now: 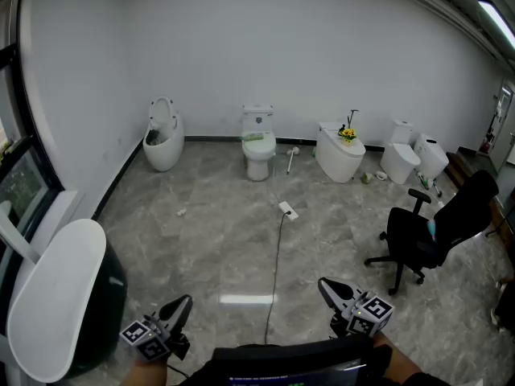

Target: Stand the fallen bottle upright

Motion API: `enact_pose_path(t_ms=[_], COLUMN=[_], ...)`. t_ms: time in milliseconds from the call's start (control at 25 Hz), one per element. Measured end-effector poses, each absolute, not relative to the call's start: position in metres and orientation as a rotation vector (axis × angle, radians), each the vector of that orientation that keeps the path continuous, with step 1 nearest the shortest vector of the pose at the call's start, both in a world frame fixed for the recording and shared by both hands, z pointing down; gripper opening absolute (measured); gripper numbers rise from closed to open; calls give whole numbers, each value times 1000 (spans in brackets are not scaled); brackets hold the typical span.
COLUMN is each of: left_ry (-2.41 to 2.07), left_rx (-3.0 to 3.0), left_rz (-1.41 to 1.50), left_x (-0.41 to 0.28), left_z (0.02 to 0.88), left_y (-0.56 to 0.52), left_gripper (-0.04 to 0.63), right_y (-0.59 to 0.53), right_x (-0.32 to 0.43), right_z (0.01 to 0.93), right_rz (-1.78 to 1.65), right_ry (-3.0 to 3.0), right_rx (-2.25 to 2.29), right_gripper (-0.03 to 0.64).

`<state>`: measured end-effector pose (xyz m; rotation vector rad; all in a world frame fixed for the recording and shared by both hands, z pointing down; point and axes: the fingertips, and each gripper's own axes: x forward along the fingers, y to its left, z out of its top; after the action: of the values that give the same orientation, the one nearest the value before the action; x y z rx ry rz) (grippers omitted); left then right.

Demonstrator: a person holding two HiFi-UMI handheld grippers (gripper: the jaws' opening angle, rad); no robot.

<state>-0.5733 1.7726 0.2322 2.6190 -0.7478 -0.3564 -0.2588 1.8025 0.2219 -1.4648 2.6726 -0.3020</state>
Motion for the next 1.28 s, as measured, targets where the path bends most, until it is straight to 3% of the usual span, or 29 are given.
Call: enact_pose_path(t_ms=[800, 1040, 1280], left_ry=[-752, -787, -855], left_rx=[2604, 2590, 2597], left_rz=[-390, -353, -343], left_x=[-815, -805, -705], left_z=[222, 243, 243], left_y=[1682, 1628, 1551], left_gripper=[3, 3, 3], right_y=[1711, 1636, 1549], right_x=[-486, -425, -315], right_z=[189, 198, 199], right_rz=[-283, -296, -285], right_ry=[2701, 2725, 2758], right_rx=[-1491, -1441, -1368], right_gripper=[26, 26, 26])
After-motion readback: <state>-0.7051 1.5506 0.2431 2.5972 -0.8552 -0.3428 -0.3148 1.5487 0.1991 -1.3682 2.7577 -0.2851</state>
